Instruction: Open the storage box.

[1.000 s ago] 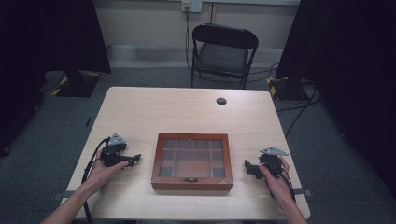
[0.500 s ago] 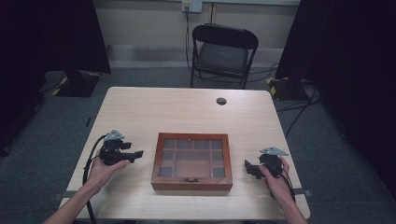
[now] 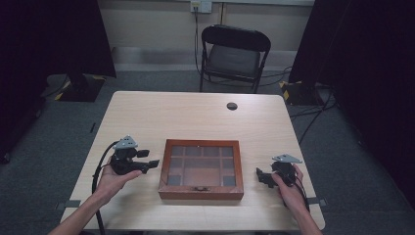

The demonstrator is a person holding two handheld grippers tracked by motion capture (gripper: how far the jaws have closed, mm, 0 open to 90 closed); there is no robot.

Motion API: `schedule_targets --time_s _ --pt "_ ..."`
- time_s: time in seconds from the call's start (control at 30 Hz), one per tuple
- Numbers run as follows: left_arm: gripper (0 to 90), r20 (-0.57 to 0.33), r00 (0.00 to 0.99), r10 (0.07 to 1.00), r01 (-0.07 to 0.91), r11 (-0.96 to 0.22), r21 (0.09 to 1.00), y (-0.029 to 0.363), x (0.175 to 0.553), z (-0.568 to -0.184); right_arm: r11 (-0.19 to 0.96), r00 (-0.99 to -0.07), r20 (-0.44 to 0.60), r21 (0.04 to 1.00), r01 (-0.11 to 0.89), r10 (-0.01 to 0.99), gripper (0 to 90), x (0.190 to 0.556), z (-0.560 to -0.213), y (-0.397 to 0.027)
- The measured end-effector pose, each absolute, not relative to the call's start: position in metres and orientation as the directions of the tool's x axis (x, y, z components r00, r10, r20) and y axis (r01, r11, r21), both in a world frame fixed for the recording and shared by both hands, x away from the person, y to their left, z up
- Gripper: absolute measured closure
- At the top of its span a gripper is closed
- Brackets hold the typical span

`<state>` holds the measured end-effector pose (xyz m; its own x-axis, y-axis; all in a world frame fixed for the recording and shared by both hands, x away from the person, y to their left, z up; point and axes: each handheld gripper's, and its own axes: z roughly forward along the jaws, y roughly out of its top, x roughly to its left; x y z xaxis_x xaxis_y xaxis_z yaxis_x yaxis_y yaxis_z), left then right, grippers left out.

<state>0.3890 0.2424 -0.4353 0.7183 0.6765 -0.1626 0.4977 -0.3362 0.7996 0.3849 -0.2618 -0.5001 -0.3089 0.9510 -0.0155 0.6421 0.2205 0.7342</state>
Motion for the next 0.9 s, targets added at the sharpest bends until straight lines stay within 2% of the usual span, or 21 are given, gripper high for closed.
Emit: schedule_targets --time_s 0.3,0.57,0.77,0.9 --pt "36.2 -0.172 0.783 0.598 0.459 -0.368 0.809 0.218 0.376 -0.426 0.220 -0.308 -0.015 0.734 0.643 0.951 12.6 0.385 -0.500 -0.262" --pt "40.5 -0.198 0.807 0.557 0.455 -0.371 0.810 0.200 0.369 -0.421 0.220 -0.308 -0.015 0.734 0.643 0.951 12.6 0.385 -0.500 -0.262" --pt "40.0 -0.182 0.838 0.515 0.423 -0.400 0.813 0.183 0.364 -0.414 0.220 -0.308 -0.015 0.734 0.643 0.951 12.6 0.385 -0.500 -0.262" --pt "36.5 -0.183 0.845 0.502 0.422 -0.416 0.806 0.176 0.364 -0.411 0.220 -0.308 -0.015 0.734 0.643 0.951 12.6 0.385 -0.500 -0.262"
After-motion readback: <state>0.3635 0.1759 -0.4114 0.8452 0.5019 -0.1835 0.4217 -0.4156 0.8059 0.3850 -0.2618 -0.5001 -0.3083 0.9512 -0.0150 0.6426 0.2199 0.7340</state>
